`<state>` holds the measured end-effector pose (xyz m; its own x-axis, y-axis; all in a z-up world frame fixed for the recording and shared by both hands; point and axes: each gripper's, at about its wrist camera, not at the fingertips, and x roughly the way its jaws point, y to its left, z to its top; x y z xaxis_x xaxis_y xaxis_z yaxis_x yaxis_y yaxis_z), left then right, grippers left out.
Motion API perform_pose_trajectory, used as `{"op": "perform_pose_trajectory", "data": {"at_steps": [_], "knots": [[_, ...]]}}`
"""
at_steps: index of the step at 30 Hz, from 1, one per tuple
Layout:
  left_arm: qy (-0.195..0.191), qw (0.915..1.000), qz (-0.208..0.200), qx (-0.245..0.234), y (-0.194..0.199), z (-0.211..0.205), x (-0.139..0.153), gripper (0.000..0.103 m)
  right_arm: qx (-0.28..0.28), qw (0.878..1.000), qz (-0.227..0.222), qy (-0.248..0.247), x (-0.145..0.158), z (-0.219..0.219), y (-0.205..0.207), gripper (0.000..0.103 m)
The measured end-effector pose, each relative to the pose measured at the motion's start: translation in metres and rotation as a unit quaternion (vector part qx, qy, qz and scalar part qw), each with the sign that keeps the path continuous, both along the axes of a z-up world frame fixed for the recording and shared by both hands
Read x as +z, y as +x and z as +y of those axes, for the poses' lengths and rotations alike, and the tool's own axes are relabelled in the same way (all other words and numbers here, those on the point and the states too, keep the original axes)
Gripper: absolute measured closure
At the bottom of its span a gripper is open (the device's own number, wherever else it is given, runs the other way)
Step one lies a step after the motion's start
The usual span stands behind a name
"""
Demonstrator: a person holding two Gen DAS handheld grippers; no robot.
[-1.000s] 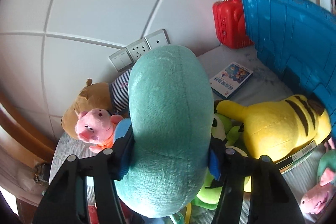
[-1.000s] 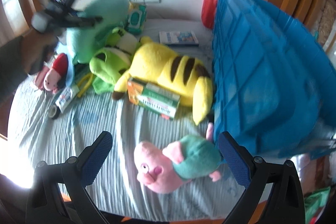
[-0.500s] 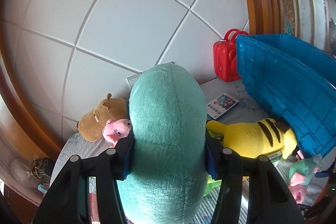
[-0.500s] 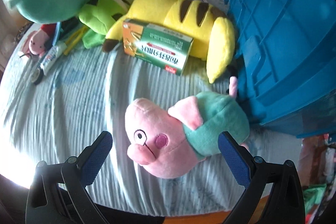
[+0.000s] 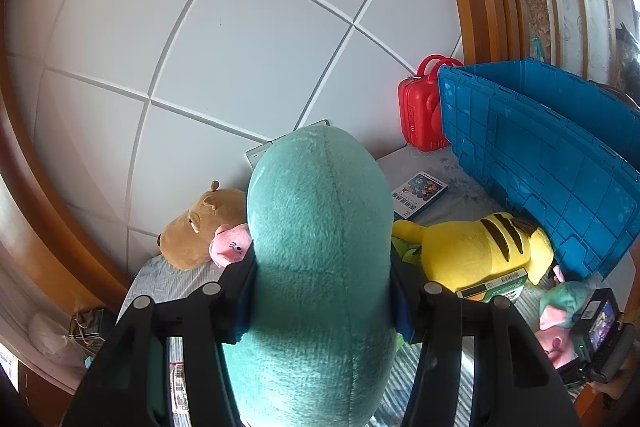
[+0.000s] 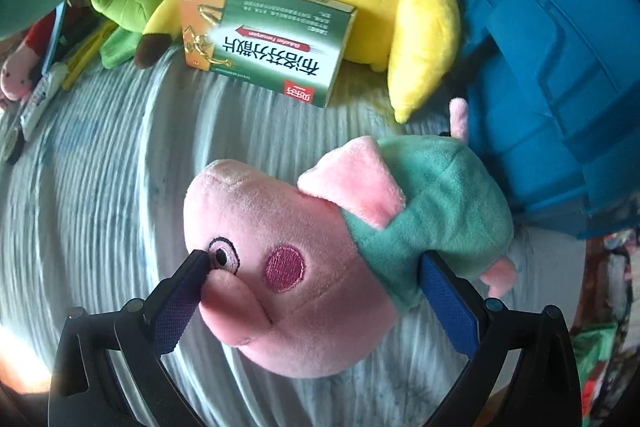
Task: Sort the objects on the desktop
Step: 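Grasp the pink pig plush with the right tool, then carry the pillow and pig plush into the blue crate and release both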
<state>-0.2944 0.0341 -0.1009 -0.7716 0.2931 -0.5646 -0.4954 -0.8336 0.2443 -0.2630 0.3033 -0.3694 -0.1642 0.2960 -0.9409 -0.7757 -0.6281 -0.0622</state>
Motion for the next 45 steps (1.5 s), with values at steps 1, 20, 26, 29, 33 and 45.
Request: {"op": "perform_pose_trajectory", "data": {"at_steps": [1, 20, 26, 29, 33, 45], "knots": [[0.000, 1.0000, 0.001, 0.000, 0.001, -0.002, 0.001, 0.050, 0.001, 1.000, -0.006, 0.007, -0.001, -0.001, -0.005, 0.000], [0.020, 0.9996, -0.007, 0.017, -0.007, -0.032, 0.000, 0.050, -0.014, 1.000, -0.001, 0.009, 0.009, 0.002, -0.012, 0.041], [0.039, 0.9990, -0.009, 0.016, -0.004, -0.038, 0.001, 0.050, -0.018, 0.998, 0.052, -0.019, 0.042, -0.003, 0.004, 0.052], [0.050, 0.9986, -0.008, 0.018, -0.002, -0.044, 0.005, 0.050, 0.002, 0.998, 0.070, -0.011, 0.071, -0.010, -0.002, 0.055], [0.060, 0.9979, -0.005, 0.022, 0.003, -0.051, 0.011, 0.050, 0.019, 0.996, 0.089, 0.004, 0.105, -0.014, -0.020, 0.055], [0.080, 0.9960, 0.023, 0.030, 0.023, -0.067, 0.042, 0.050, 0.067, 0.983, 0.151, 0.079, 0.200, -0.021, -0.047, 0.055]]}}
